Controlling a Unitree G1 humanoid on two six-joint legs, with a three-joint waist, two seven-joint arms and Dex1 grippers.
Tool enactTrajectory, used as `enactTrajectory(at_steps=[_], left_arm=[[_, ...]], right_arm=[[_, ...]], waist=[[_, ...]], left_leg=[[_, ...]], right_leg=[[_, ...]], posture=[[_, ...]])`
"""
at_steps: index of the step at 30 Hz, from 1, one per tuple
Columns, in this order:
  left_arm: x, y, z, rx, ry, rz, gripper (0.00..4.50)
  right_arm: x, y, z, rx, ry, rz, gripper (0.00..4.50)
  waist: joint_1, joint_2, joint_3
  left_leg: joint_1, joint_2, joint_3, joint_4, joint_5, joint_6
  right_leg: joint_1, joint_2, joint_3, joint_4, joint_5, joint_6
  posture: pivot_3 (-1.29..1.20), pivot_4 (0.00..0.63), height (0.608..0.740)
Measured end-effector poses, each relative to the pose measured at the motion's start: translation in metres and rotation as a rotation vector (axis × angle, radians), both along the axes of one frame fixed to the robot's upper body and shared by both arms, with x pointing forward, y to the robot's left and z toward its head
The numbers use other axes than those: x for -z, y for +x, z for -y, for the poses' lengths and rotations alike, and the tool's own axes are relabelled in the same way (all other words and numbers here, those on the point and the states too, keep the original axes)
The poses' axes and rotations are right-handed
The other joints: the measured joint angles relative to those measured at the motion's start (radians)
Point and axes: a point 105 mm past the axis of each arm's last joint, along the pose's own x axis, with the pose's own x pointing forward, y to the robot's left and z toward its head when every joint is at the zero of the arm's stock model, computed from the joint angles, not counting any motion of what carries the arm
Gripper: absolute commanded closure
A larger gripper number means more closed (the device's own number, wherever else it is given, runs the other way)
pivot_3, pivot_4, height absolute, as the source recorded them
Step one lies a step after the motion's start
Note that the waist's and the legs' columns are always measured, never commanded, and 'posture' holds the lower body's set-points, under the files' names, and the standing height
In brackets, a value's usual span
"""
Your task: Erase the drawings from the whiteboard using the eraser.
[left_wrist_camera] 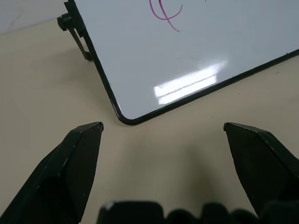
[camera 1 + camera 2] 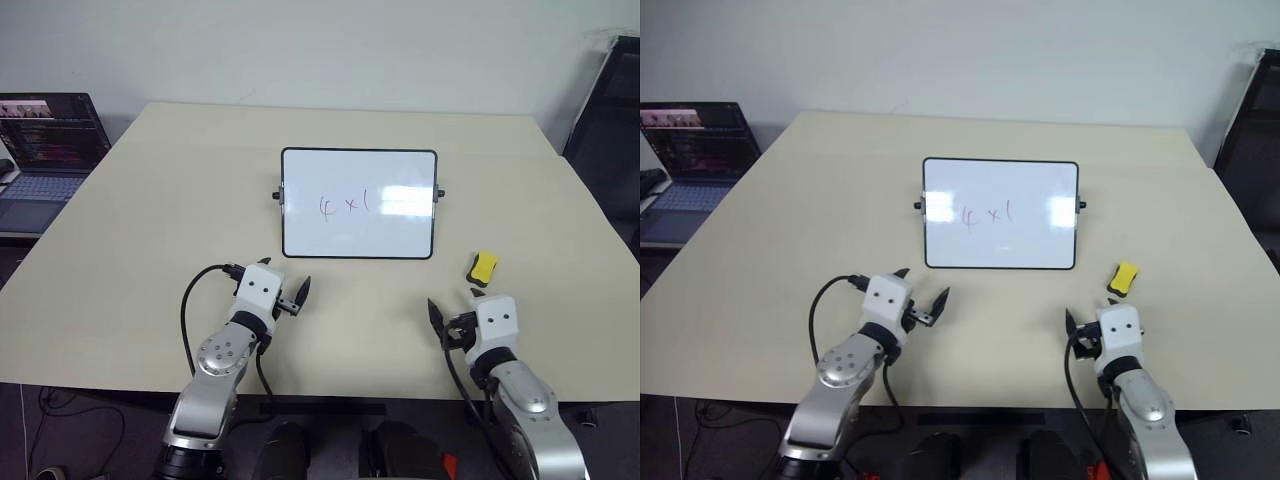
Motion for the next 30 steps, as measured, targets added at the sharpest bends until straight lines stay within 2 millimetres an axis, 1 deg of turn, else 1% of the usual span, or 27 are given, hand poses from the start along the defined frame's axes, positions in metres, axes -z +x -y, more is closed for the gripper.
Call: enactTrajectory(at_steps=[1,3,7,9,11,14,15,17,20,22,24,26,28,30], left_arm=[[-0.001,0.0,-0.002,0.012,-0.013,-0.008,0.0],[-0.002,-0.002,-0.004,0.05,-0.025,-0.024,0.0],[-0.003,-0.004,0.004,0.122,-0.058,-0.043,0.0],[-0.01,-0.003,0.007,0.181,-0.041,-0.03,0.0],[-0.019,-0.002,0.013,0.251,-0.009,-0.002,0.0],[-0.029,-0.001,0.026,0.378,0.008,0.019,0.0],[-0.033,0.0,0.031,0.435,0.008,0.02,0.0],[-0.047,0.006,0.038,0.53,0.018,0.05,0.0],[-0.07,0.018,0.045,0.622,0.043,0.108,0.0],[-0.079,0.022,0.047,0.669,0.059,0.126,0.0],[-0.082,0.022,0.051,0.73,0.071,0.119,0.0],[-0.08,0.016,0.058,0.829,0.081,0.078,0.0],[-0.078,0.01,0.064,0.917,0.096,0.046,0.0],[-0.077,0.008,0.066,0.967,0.105,0.025,0.0]], right_arm=[[-0.002,-0.001,-0.005,-0.012,-0.007,0.008,0.01],[-0.012,-0.004,-0.013,-0.041,-0.036,0.044,0.01],[-0.032,-0.011,-0.016,-0.064,-0.061,0.103,0.01],[-0.035,-0.012,-0.016,-0.069,-0.067,0.094,0.01],[-0.032,-0.011,-0.013,-0.062,-0.073,0.066,0.01],[-0.035,-0.004,-0.004,-0.019,-0.061,0.044,0.01],[-0.039,0.0,-0.001,0.009,-0.038,0.04,0.01],[-0.051,0.01,0.005,0.049,-0.017,0.057,0.01],[-0.067,0.025,0.01,0.083,0.0,0.097,0.01],[-0.073,0.032,0.015,0.112,0.018,0.109,0.01],[-0.072,0.039,0.026,0.172,0.055,0.081,0.01],[-0.065,0.046,0.04,0.256,0.132,0.02,0.01],[-0.055,0.051,0.05,0.31,0.157,-0.034,0.01],[-0.046,0.053,0.057,0.346,0.168,-0.075,0.01]], waist=[[0.0,0.0,0.0],[0.0,0.0,0.0],[0.002,0.0,0.0],[0.002,0.0,0.0],[0.002,0.0,0.0],[0.002,0.0,0.0],[0.002,0.0,0.0],[0.001,0.0,0.0],[0.001,0.0,0.0],[0.0,0.0,0.0],[0.0,0.0,0.0],[-0.001,0.001,0.0],[-0.002,0.001,0.001],[-0.002,0.001,0.001]], left_leg=[[0.0,0.0,0.0,0.0,0.0,0.0],[0.0,0.0,0.0,0.0,0.0,0.0],[-0.001,-0.001,-0.001,0.0,0.0,0.0],[0.0,0.0,-0.001,0.0,0.0,0.0],[0.0,-0.001,-0.001,0.0,0.0,0.0],[0.0,-0.001,0.0,0.0,0.0,0.0],[-0.001,-0.001,0.0,0.0,0.0,0.0],[0.0,0.0,0.0,0.0,0.0,0.0],[0.0,-0.001,0.002,0.0,0.0,0.0],[-0.001,-0.001,0.004,-0.001,0.0,0.0],[-0.001,-0.001,0.004,-0.001,0.0,0.0],[-0.002,-0.001,0.004,-0.002,-0.001,-0.001],[-0.004,-0.001,0.004,-0.002,-0.001,-0.001],[-0.003,-0.001,0.004,-0.002,-0.001,-0.001]], right_leg=[[0.0,0.0,0.0,0.0,0.0,0.0],[0.0,0.0,0.0,0.0,0.0,0.0],[0.0,-0.001,0.0,0.0,-0.001,0.001],[0.0,-0.001,-0.001,0.0,-0.001,0.001],[0.0,-0.001,-0.001,0.0,-0.001,0.001],[0.0,-0.001,-0.001,0.0,-0.001,0.001],[0.0,0.0,-0.001,0.0,-0.001,0.001],[0.0,0.0,-0.001,0.0,-0.001,0.001],[0.0,0.001,-0.001,0.0,-0.001,0.001],[0.0,0.001,-0.001,0.0,-0.001,0.001],[-0.001,0.001,-0.001,0.0,0.001,-0.002],[-0.002,0.001,0.0,0.0,0.002,-0.004],[-0.003,0.001,-0.001,0.0,0.002,-0.004],[-0.003,0.001,-0.001,0.0,0.002,-0.004]], posture=[[0.0,0.15,0.74],[0.0,0.15,0.74],[0.0,0.15,0.74],[0.0,0.15,0.74],[0.0,0.15,0.74],[0.0,0.15,0.74],[0.0,0.15,0.74],[0.0,0.15,0.74],[0.0,0.15,0.74],[0.0,0.15,0.74],[0.0,0.15,0.74],[0.0,0.15,0.74],[0.0,0.15,0.74],[0.0,0.15,0.74]])
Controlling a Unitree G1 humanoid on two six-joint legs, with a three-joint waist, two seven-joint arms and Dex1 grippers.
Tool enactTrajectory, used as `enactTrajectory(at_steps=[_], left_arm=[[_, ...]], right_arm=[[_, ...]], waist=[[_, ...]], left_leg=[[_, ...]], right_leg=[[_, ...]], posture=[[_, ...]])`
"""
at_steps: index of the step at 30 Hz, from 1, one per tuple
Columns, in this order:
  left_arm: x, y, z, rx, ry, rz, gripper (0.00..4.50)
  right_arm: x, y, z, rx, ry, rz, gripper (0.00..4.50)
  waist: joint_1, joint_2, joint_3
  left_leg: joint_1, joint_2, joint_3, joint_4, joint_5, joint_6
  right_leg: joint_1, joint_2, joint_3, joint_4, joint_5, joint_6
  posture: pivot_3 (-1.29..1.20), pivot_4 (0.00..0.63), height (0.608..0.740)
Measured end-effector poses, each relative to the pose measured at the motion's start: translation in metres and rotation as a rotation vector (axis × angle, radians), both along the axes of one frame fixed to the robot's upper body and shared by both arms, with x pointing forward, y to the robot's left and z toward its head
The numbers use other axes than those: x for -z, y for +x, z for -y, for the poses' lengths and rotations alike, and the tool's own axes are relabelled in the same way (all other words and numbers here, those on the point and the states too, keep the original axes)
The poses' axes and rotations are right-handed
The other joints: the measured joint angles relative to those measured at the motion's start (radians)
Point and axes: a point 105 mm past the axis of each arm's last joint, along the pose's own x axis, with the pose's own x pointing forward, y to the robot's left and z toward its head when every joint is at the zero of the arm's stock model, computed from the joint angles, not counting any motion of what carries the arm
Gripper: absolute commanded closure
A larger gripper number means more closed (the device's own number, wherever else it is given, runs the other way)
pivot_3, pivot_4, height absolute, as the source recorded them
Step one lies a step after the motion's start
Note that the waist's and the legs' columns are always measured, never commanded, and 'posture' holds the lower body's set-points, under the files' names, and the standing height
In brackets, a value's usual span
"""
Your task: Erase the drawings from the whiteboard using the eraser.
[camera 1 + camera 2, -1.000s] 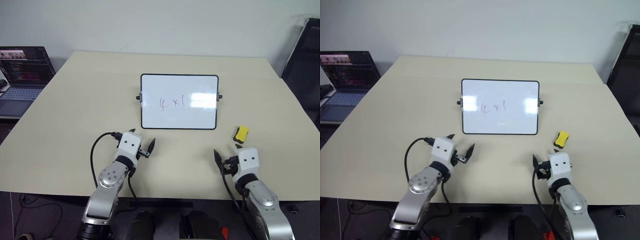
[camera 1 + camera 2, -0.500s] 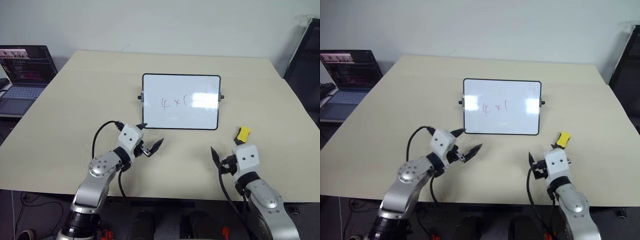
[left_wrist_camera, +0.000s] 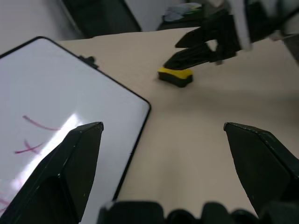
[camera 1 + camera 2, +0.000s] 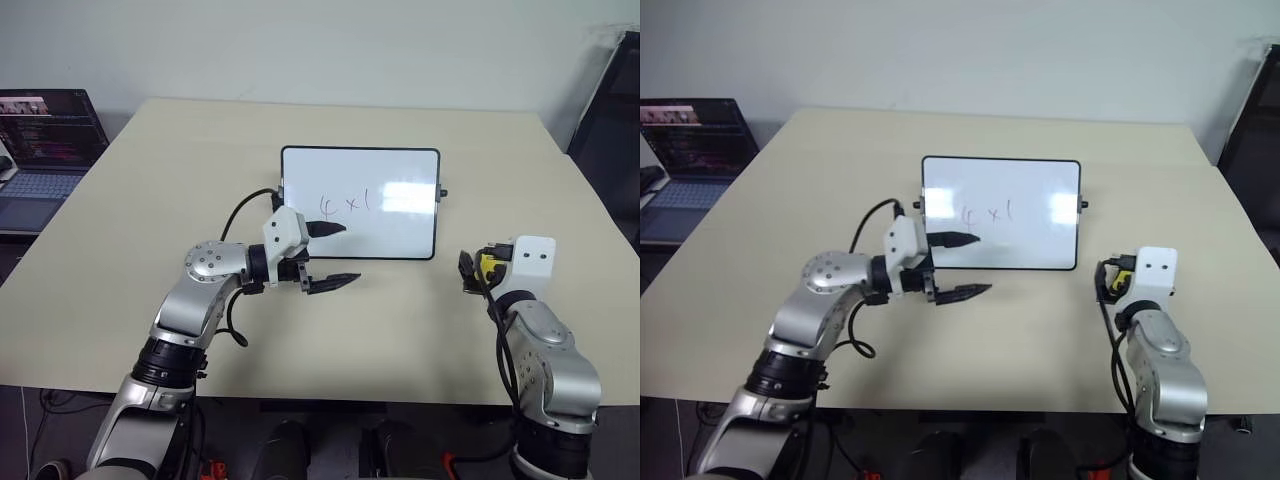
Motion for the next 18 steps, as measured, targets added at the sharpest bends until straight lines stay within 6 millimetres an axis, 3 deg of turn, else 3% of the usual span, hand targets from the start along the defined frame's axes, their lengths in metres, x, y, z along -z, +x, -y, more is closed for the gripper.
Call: enactTrajectory(at_steps=[3,18], left_arm=[[0.001,0.001,0.001,0.041,0.019,-0.02,0.0],[0.003,-0.001,0.008,0.117,0.031,-0.035,0.0]], right_arm=[[0.011,0.006,0.004,0.026,0.016,-0.051,0.01],[0.026,0.023,0.013,0.095,0.058,-0.097,0.01]], waist=[[-0.002,0.001,0.001],[-0.002,0.001,0.001]], left_leg=[[0.0,0.0,0.001,0.0,0.0,0.0],[0.0,0.0,0.001,0.0,0.0,0.0]], right_leg=[[0.0,0.0,0.001,0.001,0.0,0.0],[0.0,0.003,0.001,0.001,0.0,0.0]], posture=[[0.0,0.15,0.74],[0.0,0.15,0.74]])
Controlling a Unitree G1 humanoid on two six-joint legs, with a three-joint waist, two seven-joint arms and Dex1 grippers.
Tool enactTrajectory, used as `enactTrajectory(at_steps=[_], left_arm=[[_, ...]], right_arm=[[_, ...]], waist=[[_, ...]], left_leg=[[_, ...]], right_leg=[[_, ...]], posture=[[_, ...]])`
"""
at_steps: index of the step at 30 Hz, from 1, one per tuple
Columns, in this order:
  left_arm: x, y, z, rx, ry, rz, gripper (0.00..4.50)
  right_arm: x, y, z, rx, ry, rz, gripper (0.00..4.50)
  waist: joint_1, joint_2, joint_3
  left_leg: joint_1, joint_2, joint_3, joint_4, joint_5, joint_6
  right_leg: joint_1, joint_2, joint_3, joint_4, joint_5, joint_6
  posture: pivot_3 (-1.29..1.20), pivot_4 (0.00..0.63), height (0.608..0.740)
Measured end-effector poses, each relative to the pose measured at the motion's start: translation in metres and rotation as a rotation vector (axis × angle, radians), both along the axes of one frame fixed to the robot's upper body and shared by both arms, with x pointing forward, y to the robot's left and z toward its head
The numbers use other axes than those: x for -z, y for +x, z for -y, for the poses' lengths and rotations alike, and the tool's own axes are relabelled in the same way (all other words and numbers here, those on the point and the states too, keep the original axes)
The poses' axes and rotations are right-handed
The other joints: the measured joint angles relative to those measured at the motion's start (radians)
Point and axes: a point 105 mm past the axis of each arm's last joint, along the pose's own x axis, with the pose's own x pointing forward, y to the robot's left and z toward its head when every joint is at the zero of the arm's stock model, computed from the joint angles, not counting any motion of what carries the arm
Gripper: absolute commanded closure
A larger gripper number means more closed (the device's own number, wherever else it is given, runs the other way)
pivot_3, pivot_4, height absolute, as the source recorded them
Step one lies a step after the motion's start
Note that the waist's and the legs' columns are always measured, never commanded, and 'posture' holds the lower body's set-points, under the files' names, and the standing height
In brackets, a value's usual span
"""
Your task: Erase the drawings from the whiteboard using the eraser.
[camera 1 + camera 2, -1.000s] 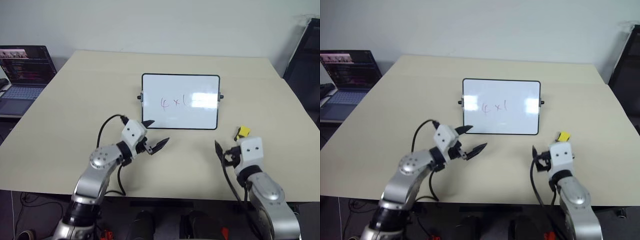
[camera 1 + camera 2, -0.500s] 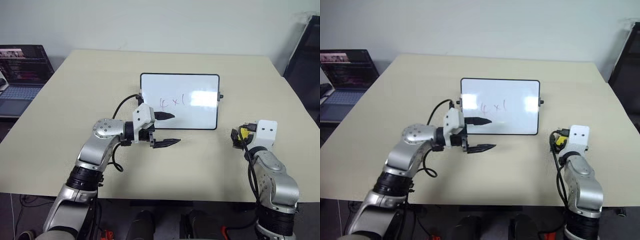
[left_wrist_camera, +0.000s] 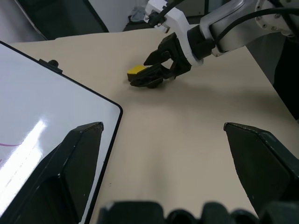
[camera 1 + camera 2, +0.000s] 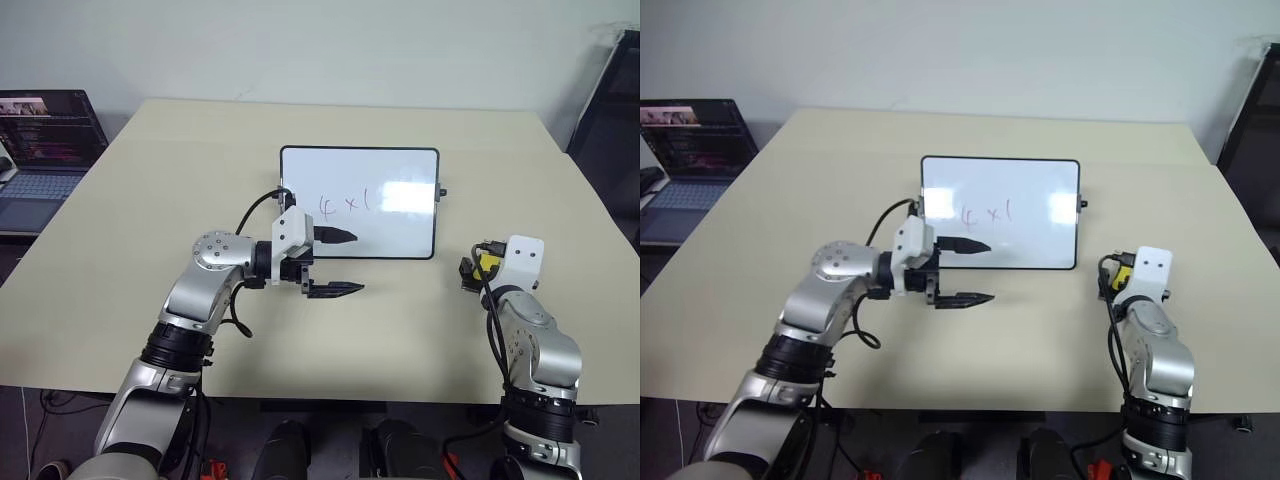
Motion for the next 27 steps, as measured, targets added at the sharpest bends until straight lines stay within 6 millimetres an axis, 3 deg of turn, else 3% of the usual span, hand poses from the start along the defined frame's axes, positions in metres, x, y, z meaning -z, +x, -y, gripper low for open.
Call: enactTrajectory(at_steps=[2,5,12,13,22,27], left_arm=[[0.001,-0.001,0.001,0.001,0.003,-0.003,0.0],[0.001,0.0,0.002,-0.006,0.006,-0.007,0.0],[0.0,-0.003,0.003,-0.009,0.01,-0.004,0.0],[0.0,-0.003,0.003,-0.015,0.009,-0.006,0.0],[0.01,0.0,0.0,-0.164,-0.009,-0.066,0.0],[0.019,0.01,-0.017,-0.388,-0.014,-0.079,0.0]], right_arm=[[0.001,0.0,0.003,0.018,0.006,0.003,0.01],[0.004,0.001,0.005,0.029,0.011,0.0,0.61],[0.006,0.004,0.004,0.035,0.013,0.001,3.11],[0.005,0.004,0.004,0.035,0.012,0.002,3.29],[0.002,0.001,-0.005,-0.026,-0.002,0.019,3.3],[-0.025,-0.018,-0.04,-0.262,-0.049,0.133,3.3]], waist=[[0.0,0.0,0.0],[-0.001,0.0,0.0],[-0.001,0.0,0.0],[-0.001,0.0,0.0],[-0.001,0.001,0.0],[-0.002,0.002,0.001]], left_leg=[[0.0,0.0,0.0,0.0,0.0,0.0],[0.0,0.0,0.0,0.0,0.0,0.0],[0.0,0.0,0.0,0.0,0.0,0.0],[0.0,0.0,0.0,0.0,0.0,0.0],[0.0,0.0,0.0,0.0,0.0,0.0],[0.0,0.001,-0.003,0.0,0.0,0.0]], right_leg=[[0.0,0.0,0.0,0.0,0.0,0.0],[0.0,0.0,0.0,0.0,0.0,0.0],[0.0,0.0,0.0,0.0,0.0,0.0],[0.0,0.0,0.0,0.0,0.0,0.0],[0.0,0.0,0.001,0.0,0.0,0.0],[-0.001,-0.002,0.001,0.0,0.0,0.0]], posture=[[0.0,0.15,0.74],[0.0,0.15,0.74],[0.0,0.15,0.74],[0.0,0.15,0.74],[0.0,0.15,0.74],[0.0,0.15,0.74]])
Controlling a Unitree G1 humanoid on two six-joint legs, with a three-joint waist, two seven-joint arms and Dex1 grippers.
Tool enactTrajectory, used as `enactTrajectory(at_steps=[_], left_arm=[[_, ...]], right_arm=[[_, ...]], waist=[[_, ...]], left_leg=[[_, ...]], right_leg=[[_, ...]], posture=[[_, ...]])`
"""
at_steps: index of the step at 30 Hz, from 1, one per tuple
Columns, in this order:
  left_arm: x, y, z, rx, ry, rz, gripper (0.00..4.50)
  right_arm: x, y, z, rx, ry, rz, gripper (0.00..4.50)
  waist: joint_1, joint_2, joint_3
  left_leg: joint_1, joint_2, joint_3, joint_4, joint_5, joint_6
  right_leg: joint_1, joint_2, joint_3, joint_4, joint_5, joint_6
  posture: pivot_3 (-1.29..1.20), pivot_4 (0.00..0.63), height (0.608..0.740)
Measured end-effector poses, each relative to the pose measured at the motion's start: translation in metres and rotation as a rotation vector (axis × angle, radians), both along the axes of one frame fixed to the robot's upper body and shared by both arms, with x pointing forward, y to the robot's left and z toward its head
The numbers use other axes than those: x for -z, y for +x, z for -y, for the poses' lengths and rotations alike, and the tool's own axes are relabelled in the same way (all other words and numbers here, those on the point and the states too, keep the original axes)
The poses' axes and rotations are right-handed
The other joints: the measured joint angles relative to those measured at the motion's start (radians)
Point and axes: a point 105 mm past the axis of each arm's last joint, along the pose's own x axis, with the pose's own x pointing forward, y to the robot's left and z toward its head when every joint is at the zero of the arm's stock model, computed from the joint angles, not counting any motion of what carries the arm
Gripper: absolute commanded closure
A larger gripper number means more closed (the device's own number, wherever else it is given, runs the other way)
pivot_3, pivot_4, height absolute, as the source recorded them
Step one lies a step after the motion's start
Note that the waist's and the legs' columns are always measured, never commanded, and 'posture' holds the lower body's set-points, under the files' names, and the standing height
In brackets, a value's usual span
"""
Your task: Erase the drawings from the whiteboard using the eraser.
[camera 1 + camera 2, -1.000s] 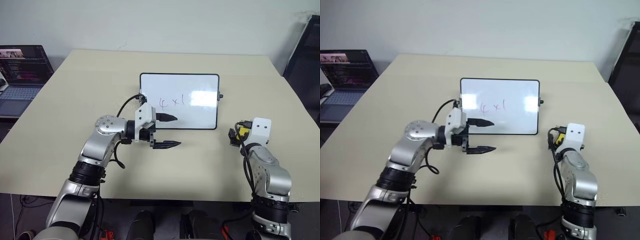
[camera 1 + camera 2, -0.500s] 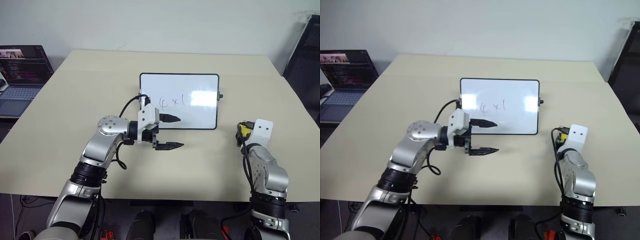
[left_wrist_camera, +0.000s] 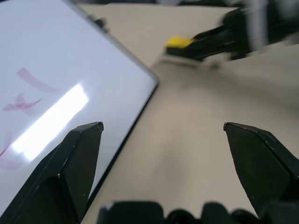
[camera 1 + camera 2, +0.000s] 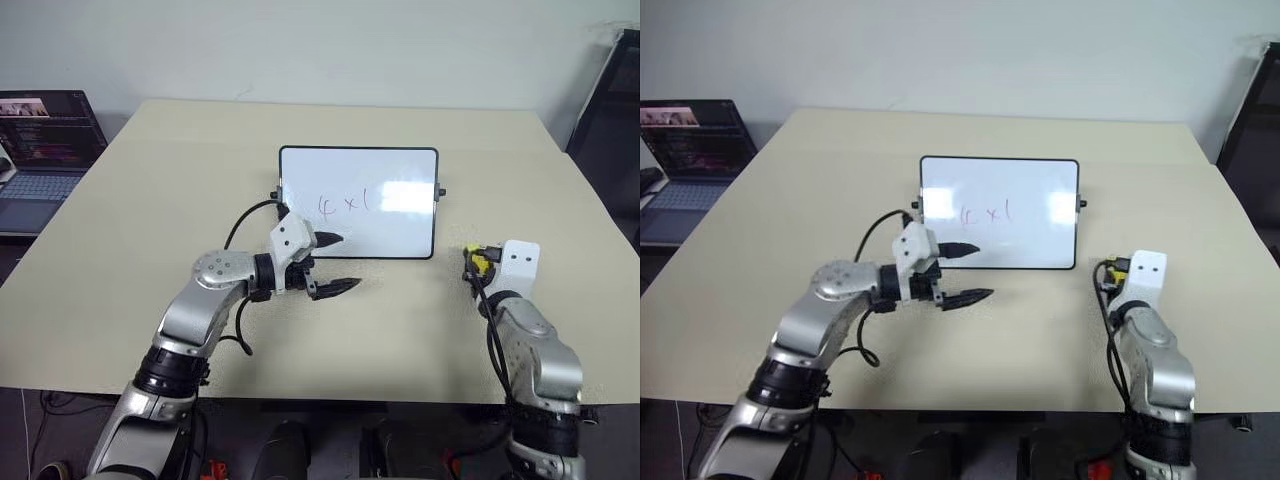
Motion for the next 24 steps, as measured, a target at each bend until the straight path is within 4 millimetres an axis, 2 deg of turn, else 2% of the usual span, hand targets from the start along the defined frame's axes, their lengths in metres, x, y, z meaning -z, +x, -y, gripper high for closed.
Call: enactTrajectory(at_steps=[3,5,11,16,21,24], left_arm=[[0.002,0.003,-0.007,-0.089,-0.013,-0.015,0.0],[0.0,0.009,-0.014,-0.162,-0.008,0.0,0.0],[-0.001,0.022,-0.024,-0.299,0.028,0.017,0.0],[-0.003,0.027,-0.027,-0.343,0.047,0.013,0.0],[-0.003,0.028,-0.031,-0.36,0.067,0.015,0.0],[-0.003,0.028,-0.031,-0.359,0.069,0.017,0.0]], right_arm=[[-0.027,-0.011,-0.028,-0.179,-0.048,0.086,3.3],[-0.035,-0.016,-0.045,-0.287,-0.081,0.099,3.3],[-0.062,-0.006,-0.081,-0.476,-0.182,0.14,3.3],[-0.067,0.021,-0.108,-0.558,-0.267,0.129,3.3],[-0.057,0.052,-0.116,-0.575,-0.366,0.089,3.3],[-0.061,0.07,-0.117,-0.559,-0.393,0.091,3.3]], waist=[[0.001,0.0,0.0],[0.002,0.0,0.0],[0.001,0.0,0.0],[0.002,0.0,0.0],[0.002,0.0,0.0],[0.002,0.0,0.0]], left_leg=[[0.0,0.0,-0.002,0.001,0.0,0.0],[0.001,0.0,-0.003,0.002,0.0,0.0],[0.001,0.0,-0.003,0.003,0.0,0.0],[0.0,-0.001,-0.003,0.002,0.0,0.0],[-0.001,-0.001,-0.002,0.002,0.0,0.0],[-0.002,-0.001,-0.003,0.002,0.0,0.0]], right_leg=[[0.001,0.0,-0.001,0.0,-0.001,0.002],[0.002,0.0,-0.002,0.0,-0.002,0.004],[0.002,0.0,-0.002,0.0,-0.002,0.004],[0.001,0.0,-0.002,0.0,0.0,0.0],[0.0,-0.001,-0.003,0.0,0.001,0.0],[0.0,-0.001,-0.003,0.0,0.001,0.0]], posture=[[0.0,0.15,0.74],[0.0,0.15,0.74],[0.0,0.15,0.74],[0.0,0.15,0.74],[0.0,0.15,0.74],[0.0,0.15,0.74]])
